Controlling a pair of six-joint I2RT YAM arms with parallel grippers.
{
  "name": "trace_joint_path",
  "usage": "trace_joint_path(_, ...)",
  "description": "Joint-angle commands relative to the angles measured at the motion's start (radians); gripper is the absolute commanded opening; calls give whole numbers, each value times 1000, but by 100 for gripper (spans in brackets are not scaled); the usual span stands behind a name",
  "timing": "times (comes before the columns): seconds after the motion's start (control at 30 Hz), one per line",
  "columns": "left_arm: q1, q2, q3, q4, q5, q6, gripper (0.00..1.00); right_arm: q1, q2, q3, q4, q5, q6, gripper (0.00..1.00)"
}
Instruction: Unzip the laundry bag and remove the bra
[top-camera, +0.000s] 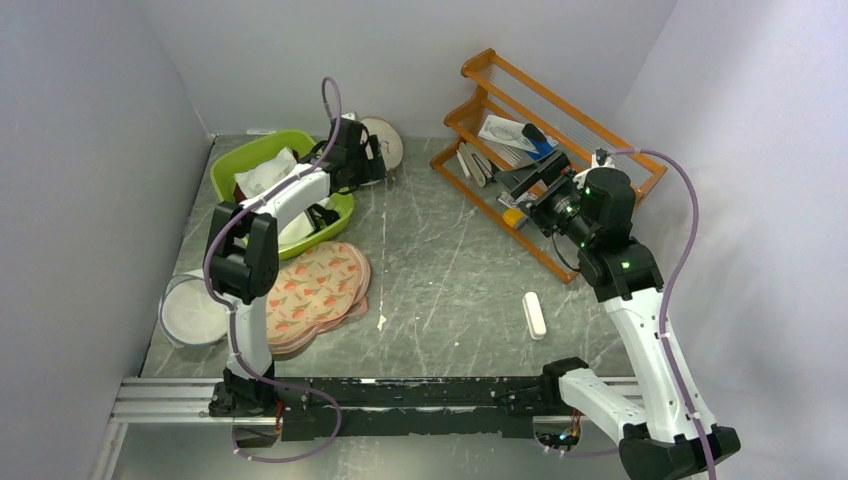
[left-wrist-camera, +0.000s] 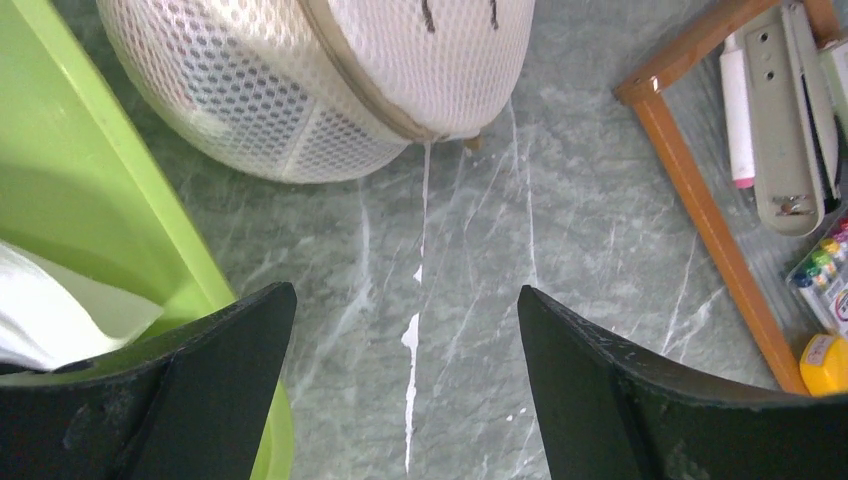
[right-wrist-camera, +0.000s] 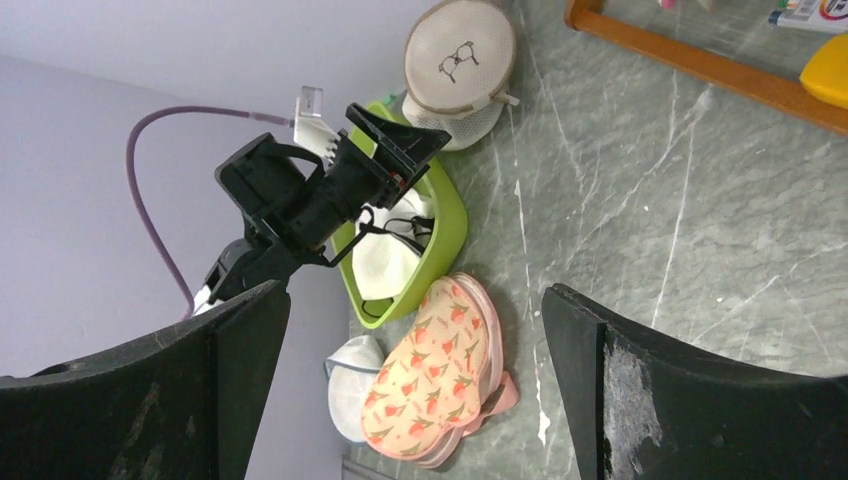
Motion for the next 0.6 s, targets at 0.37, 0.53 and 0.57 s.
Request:
trace_joint_path(0.37, 15, 162, 181, -13, -20, 22, 93, -8, -82, -133, 62, 185, -387, 100)
trace_joint_path(0.53, 15, 220, 261, -30, -57, 30, 99, -8, -108, -183, 64, 223, -417, 100)
trace_joint_path(0.57, 15, 227, 271, -23, -65, 35, 92, -8, -111, -192, 69, 222, -417, 100)
